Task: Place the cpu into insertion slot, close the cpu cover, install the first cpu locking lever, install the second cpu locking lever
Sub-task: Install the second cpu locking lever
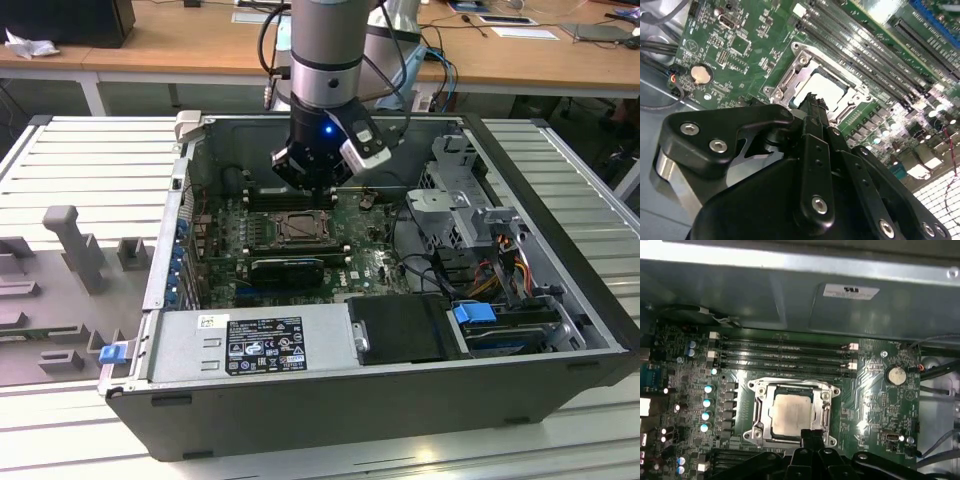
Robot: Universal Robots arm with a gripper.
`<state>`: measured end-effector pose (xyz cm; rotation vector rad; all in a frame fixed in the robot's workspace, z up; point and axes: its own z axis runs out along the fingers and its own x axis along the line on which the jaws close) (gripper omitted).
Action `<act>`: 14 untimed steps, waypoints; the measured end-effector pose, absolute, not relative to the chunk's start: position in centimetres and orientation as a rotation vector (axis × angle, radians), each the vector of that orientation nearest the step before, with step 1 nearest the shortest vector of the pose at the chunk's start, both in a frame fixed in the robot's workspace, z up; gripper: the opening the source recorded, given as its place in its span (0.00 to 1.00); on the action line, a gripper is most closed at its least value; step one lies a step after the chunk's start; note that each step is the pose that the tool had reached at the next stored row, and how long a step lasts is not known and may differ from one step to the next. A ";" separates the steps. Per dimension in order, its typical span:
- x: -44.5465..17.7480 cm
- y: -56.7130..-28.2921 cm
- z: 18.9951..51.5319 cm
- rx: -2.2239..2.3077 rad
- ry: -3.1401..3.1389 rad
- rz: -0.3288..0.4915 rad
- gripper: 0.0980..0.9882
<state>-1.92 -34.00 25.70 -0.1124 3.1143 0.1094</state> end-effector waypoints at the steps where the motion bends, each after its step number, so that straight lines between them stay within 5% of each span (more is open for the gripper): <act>1: -1.9 -34.2 25.7 -0.112 3.115 0.109 0.01; 14: -1.9 -36.5 25.0 -0.111 3.161 0.121 0.01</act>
